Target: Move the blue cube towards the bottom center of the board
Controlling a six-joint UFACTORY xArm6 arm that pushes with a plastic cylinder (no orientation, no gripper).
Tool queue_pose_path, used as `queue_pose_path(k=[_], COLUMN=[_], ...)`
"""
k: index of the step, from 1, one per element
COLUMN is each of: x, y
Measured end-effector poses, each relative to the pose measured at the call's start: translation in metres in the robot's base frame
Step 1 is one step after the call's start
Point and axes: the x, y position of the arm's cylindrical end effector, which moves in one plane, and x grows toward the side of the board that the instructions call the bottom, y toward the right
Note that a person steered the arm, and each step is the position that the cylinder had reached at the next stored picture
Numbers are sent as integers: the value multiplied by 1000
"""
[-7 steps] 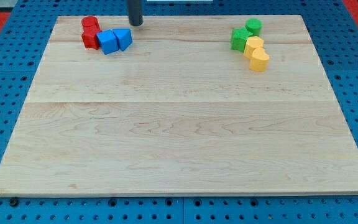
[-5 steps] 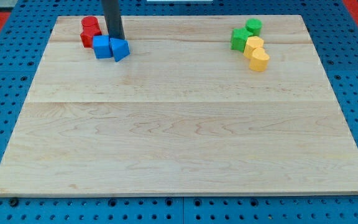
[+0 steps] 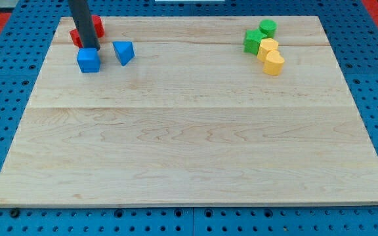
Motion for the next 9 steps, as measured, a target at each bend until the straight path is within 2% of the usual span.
queue_pose_path(k=[1,2,3,4,5,9], x=[36,38,65,103,157,245], y=[1,-21,-19,28,96,136])
